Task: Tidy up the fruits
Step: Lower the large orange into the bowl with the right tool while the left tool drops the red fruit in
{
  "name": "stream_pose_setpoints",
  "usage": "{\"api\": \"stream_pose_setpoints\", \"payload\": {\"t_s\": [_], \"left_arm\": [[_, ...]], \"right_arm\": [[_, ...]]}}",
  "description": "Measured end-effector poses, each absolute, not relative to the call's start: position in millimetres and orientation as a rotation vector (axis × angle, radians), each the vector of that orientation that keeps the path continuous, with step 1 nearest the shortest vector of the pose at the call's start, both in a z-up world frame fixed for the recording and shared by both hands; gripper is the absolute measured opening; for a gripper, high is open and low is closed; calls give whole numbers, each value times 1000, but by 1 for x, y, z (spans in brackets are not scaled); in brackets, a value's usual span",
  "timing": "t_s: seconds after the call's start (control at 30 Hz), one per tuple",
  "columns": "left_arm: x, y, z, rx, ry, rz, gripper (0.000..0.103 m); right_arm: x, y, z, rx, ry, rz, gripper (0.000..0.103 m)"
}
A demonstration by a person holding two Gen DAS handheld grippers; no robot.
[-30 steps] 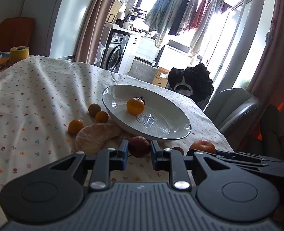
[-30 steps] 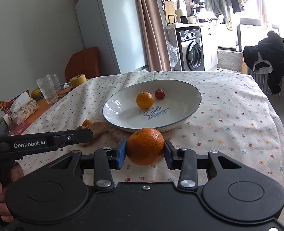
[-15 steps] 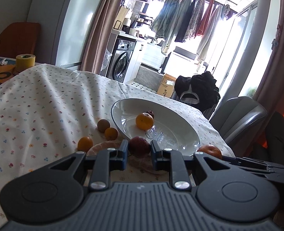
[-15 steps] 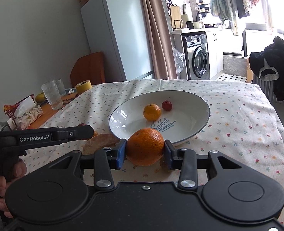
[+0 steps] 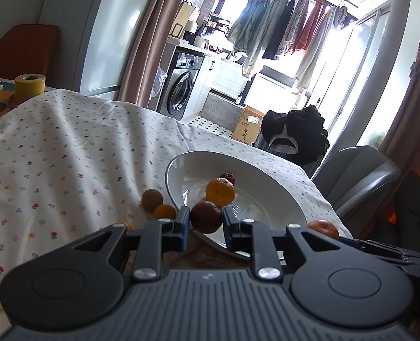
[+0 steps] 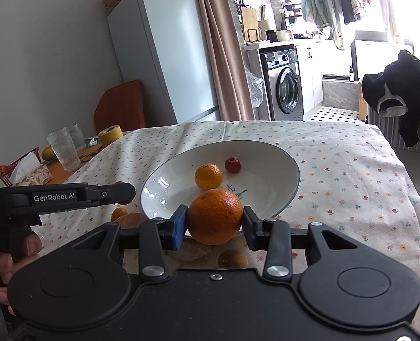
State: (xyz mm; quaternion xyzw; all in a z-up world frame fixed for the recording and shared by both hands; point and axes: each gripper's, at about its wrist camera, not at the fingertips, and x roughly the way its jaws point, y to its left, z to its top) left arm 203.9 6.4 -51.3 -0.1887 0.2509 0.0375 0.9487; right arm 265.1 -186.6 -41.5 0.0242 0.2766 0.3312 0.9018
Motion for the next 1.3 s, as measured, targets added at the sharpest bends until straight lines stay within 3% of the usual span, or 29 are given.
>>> {"api": "stream_pose_setpoints", "payload": {"t_s": [0.4, 0.67, 0.83, 0.97, 1.3], "left_arm": [[233, -3, -61, -408, 565, 43, 23], [230, 3, -61, -448, 562, 56, 30], [220, 7, -56, -438, 556, 85, 42], [212, 10, -54, -442, 556, 100, 51], [190, 11, -49, -410, 531, 142, 78]], "right_arm": [[284, -186, -46, 74, 593, 680, 39], [288, -183, -50, 68, 612, 676, 39], [287, -181, -47, 74, 600, 670, 39], [279, -179, -39, 51, 549, 651, 54], [269, -188, -39, 93, 576, 639, 62]]}}
